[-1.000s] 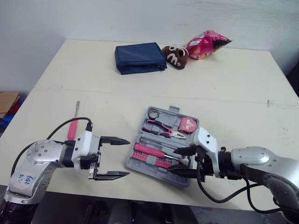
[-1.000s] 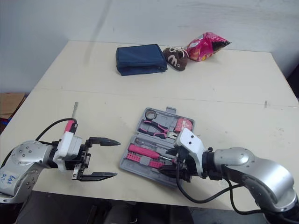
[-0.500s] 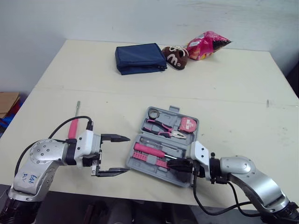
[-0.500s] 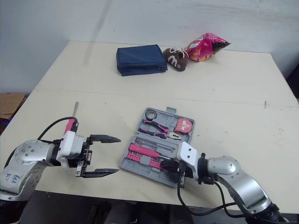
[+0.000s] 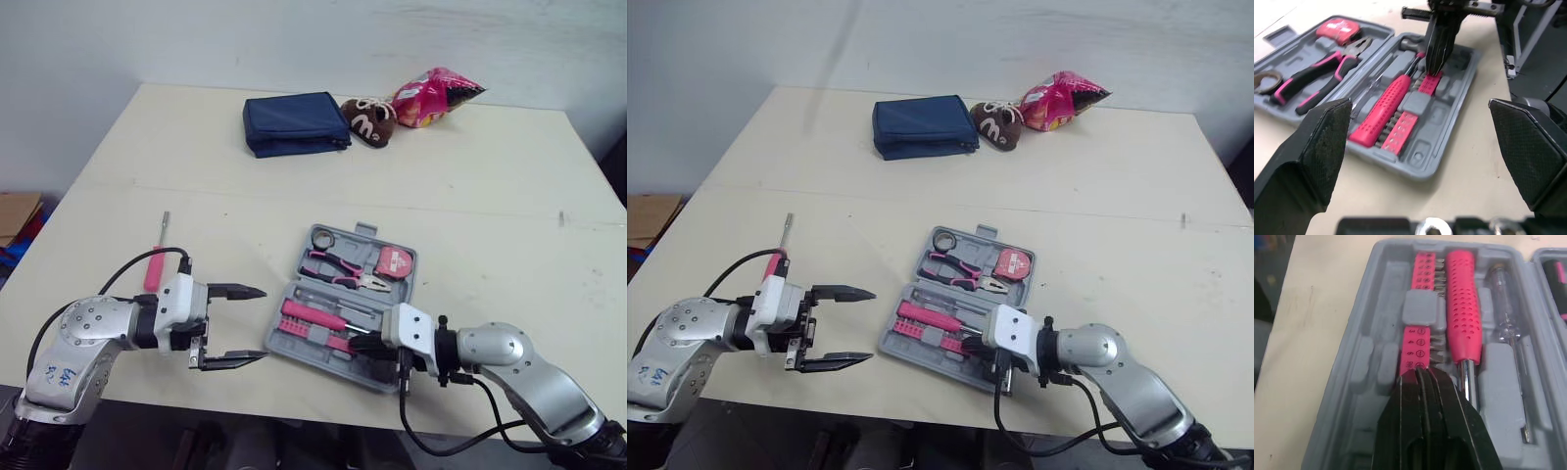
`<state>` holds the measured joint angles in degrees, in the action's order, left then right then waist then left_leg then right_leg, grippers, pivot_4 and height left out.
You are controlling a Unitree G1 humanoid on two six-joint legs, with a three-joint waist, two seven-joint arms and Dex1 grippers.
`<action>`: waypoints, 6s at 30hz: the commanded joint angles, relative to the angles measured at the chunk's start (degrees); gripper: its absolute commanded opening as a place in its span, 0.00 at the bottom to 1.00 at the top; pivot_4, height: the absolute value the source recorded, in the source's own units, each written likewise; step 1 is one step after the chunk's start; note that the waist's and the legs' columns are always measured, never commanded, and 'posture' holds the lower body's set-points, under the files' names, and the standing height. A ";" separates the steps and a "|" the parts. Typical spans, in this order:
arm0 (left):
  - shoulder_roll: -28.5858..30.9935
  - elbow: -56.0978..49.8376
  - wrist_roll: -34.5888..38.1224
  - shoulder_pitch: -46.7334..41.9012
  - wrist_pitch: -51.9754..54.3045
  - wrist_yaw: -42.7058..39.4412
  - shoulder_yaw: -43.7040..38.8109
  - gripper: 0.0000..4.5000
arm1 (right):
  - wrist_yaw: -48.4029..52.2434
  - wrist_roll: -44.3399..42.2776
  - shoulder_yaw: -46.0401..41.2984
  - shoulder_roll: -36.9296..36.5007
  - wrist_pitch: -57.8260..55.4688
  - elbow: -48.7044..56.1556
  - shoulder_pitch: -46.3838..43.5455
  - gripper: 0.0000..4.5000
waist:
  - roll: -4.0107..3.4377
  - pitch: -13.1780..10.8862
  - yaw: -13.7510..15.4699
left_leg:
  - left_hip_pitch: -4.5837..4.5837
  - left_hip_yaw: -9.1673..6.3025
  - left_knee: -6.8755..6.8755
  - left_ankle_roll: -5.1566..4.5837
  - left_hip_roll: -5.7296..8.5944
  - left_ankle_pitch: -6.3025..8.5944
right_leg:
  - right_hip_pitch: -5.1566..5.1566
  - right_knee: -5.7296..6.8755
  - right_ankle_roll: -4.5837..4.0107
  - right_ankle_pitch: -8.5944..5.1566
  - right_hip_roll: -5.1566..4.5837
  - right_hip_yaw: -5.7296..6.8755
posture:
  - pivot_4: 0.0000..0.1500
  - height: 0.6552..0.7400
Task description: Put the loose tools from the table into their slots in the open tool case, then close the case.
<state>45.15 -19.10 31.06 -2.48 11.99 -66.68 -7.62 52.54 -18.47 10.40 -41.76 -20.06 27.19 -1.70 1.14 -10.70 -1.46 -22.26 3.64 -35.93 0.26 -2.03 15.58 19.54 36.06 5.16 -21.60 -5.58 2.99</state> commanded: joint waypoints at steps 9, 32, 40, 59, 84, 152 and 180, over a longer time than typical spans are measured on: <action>1.97 18.56 -3.63 9.11 -9.67 5.04 -23.35 1.00 | 17.62 -14.37 -40.99 -4.38 22.62 -12.88 16.16 0.29 | -0.01 -0.04 -0.03 | 0.07 0.03 -0.05 -0.23 0.01 0.14 | -0.09 -0.02 0.02 0.01 -0.01 0.03 | 1.00 1.00; 5.90 41.23 -6.26 9.04 -10.10 18.53 -32.05 1.00 | 20.86 -11.72 -50.56 -9.49 45.30 -49.62 14.88 1.00 | -0.03 -0.05 -0.40 | 0.21 0.20 0.05 0.14 -0.08 0.38 | -0.02 0.04 -0.01 0.01 -0.15 -0.09 | 1.00 1.00; 3.99 17.64 -0.17 2.84 20.93 31.93 -25.32 1.00 | 13.12 -21.96 -44.20 -1.22 31.24 -22.43 12.77 1.00 | -0.04 -0.06 -0.01 | 0.15 0.14 0.01 -0.08 -0.07 0.23 | -0.01 0.11 0.00 0.01 -0.14 -0.06 | 1.00 1.00; -8.26 16.03 -8.84 -16.77 47.46 56.30 -10.60 1.00 | 14.75 -21.90 -30.49 4.69 29.82 -8.89 6.67 1.00 | 0.00 -0.08 0.18 | 0.14 0.12 -0.18 0.35 0.03 -0.11 | 0.05 0.46 0.04 0.02 -0.02 -0.08 | 1.00 1.00; -1.04 10.43 -4.76 -15.61 1.53 7.50 -5.35 0.12 | 20.42 -20.86 -32.02 2.13 32.15 -6.70 15.47 1.00 | 0.13 -0.15 1.38 | 0.12 0.17 -0.17 0.38 0.14 -0.17 | 0.03 0.40 0.04 0.01 -0.07 -0.07 | 1.00 1.00; -13.40 4.89 -16.78 -23.06 4.86 -1.74 26.52 0.01 | 19.55 -19.18 -35.67 2.19 26.96 0.71 28.23 1.00 | 0.09 -0.15 1.44 | 0.13 0.06 -0.43 0.17 0.13 -0.25 | -0.07 0.56 0.08 0.01 0.07 -0.15 | 1.00 1.00; -8.29 16.34 -34.43 -19.23 -5.61 -2.00 39.21 0.01 | 21.49 -16.75 -35.58 4.79 34.01 -5.54 28.90 1.00 | -0.60 0.79 1.39 | 1.13 0.09 -0.12 -0.18 0.06 0.22 | -1.19 -0.04 0.05 -0.01 0.05 -0.15 | 1.00 1.00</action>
<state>35.18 -8.01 3.42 -24.34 5.11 -68.02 25.96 74.18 -35.05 -24.94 -37.39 12.72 21.84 27.18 0.54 -9.91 -0.06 -21.14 3.74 -36.05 0.08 -1.97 15.80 18.34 36.00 5.21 -21.61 -5.54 2.84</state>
